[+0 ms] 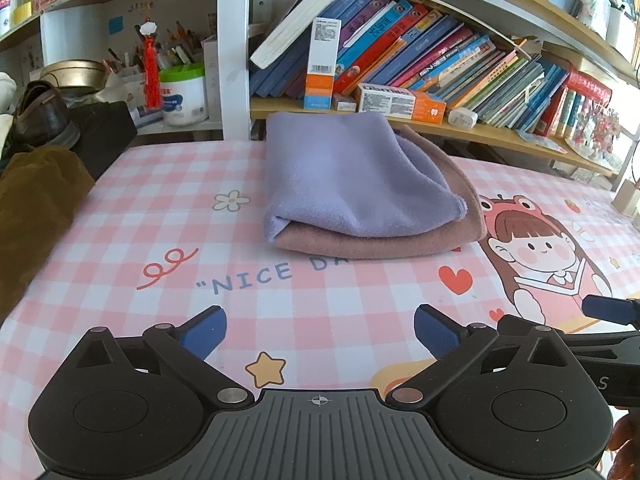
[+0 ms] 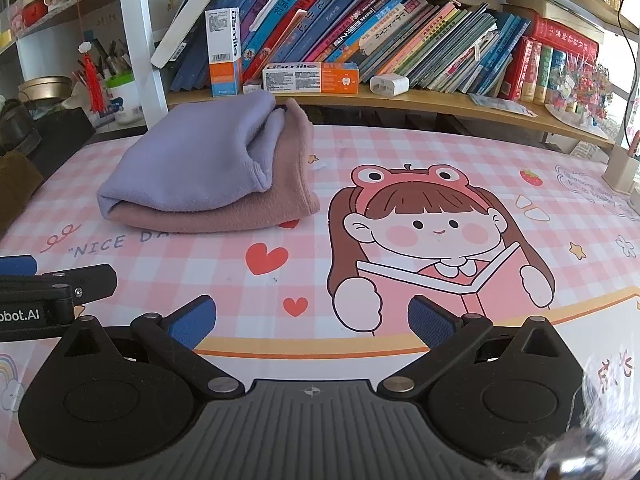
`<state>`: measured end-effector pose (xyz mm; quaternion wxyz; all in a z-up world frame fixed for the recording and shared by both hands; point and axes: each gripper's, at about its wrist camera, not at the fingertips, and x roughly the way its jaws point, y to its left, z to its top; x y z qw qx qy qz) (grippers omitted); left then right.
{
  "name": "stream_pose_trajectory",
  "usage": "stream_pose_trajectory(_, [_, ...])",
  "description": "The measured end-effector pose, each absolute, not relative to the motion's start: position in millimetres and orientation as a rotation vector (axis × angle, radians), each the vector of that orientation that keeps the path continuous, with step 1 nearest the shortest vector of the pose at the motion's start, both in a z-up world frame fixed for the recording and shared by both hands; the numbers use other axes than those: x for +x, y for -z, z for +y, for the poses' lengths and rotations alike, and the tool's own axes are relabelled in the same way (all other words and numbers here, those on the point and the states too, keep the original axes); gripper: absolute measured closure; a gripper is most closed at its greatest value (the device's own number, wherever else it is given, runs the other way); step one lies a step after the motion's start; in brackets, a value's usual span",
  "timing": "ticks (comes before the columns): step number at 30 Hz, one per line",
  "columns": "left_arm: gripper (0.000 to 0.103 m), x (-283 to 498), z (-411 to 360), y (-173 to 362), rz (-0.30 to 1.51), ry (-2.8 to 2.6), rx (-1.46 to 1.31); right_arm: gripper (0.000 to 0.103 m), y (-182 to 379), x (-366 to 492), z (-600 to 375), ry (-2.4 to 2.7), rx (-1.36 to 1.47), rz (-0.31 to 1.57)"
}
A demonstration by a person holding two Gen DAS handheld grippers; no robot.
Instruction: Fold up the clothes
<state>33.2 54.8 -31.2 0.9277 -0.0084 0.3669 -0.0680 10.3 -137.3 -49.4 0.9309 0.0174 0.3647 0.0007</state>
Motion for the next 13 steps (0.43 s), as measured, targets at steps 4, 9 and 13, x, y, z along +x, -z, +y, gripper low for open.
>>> stream_pose_trajectory(4, [0.001,33.0,54.2,31.1,0.751,0.144,-0.017,0.000,49.9,10.6,-137.5,-0.001,0.037,0.749])
stream_pose_trajectory(9, [0.001,33.6,54.1,30.9,0.752,0.151,-0.020,0.000,50.3,10.6,-137.4,-0.001,0.040,0.753])
stream_pose_trajectory(13, [0.001,33.7,53.7,30.9,0.754,0.156,-0.022,0.000,51.0,10.8,-137.6,-0.001,0.044,0.756])
